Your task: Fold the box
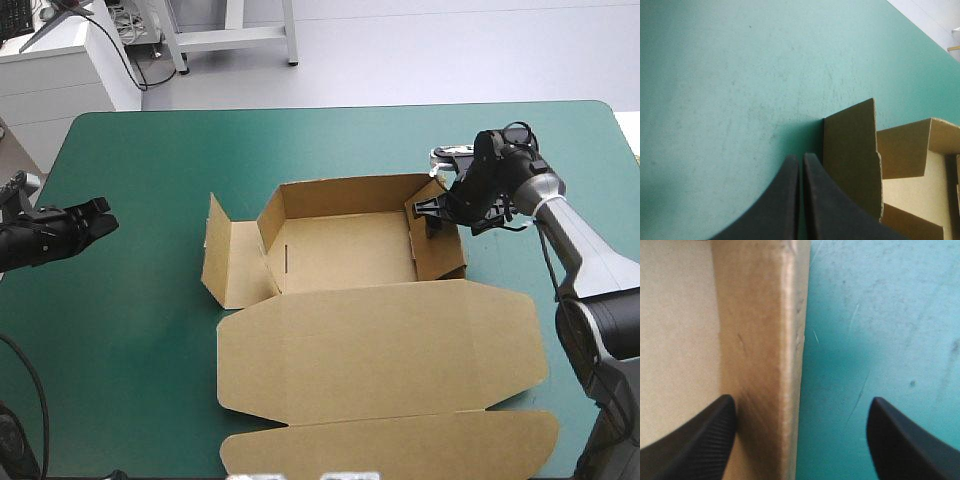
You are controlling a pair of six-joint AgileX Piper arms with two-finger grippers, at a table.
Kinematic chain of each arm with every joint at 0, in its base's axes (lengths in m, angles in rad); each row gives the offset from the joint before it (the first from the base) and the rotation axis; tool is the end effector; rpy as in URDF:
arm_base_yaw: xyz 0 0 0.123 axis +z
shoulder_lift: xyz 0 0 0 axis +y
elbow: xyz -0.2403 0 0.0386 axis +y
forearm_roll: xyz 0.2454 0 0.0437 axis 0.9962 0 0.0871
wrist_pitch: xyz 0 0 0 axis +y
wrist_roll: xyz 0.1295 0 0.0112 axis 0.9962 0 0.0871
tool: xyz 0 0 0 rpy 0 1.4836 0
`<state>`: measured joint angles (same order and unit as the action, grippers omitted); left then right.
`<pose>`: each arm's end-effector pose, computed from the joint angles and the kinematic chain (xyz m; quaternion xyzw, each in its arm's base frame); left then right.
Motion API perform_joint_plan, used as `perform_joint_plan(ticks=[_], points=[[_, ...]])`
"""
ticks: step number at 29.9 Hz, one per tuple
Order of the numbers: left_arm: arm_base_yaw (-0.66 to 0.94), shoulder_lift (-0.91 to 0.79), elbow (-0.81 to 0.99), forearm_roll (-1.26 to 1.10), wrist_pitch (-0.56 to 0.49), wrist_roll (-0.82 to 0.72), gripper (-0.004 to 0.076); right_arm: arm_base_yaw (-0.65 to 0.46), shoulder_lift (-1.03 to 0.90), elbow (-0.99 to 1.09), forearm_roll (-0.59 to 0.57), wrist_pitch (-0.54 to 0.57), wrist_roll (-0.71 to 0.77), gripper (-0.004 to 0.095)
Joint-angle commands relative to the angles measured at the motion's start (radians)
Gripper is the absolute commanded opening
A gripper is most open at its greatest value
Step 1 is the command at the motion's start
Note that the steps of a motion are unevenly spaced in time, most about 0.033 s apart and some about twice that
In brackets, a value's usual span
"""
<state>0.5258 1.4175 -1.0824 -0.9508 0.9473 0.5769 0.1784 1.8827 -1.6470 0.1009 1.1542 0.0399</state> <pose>0.3078 0.0792 0.2489 -0.1708 0.8781 -0.2665 0.3588 0.3853 0.0817 0.2003 -0.0545 0.9884 0.0627 0.1274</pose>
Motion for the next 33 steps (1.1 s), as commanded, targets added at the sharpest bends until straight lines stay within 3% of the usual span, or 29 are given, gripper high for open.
perform_joint_plan(ticks=[1, 4, 11, 20, 26, 30, 33], points=[[0.003, -0.038, -0.023, -0.05, -0.02, -0.004, 0.0006, 0.0, -0.051, -0.028, 0.008, 0.014, -0.014, 0.0385], [0.003, -0.038, -0.023, -0.05, -0.02, -0.004, 0.0006, 0.0, -0.051, -0.028, 0.034, 0.04, -0.075, -0.0009], [0.003, -0.038, -0.023, -0.025, 0.043, 0.015, 0.0006, 0.0, -0.077, -0.04, 0.094, 0.01, -0.102, 0.0001], [0.003, -0.038, -0.023, -0.007, 0.022, -0.022, 0.0006, -0.002, -0.254, -0.08, 0.16, -0.032, -0.121, 0.0], [0.003, -0.033, -0.023, -0.036, 0.043, -0.027, 0.0017, -0.002, -0.383, -0.08, 0.298, -0.032, -0.21, 0.0], [0.003, -0.011, -0.023, -0.038, 0.097, 0.003, 0.0063, -0.002, -0.424, -0.08, 0.356, -0.072, -0.24, 0.0], [0.003, 0.002, -0.023, -0.033, 0.11, 0.021, 0.0158, -0.002, -0.428, -0.08, 0.356, -0.09, -0.242, 0.0]])
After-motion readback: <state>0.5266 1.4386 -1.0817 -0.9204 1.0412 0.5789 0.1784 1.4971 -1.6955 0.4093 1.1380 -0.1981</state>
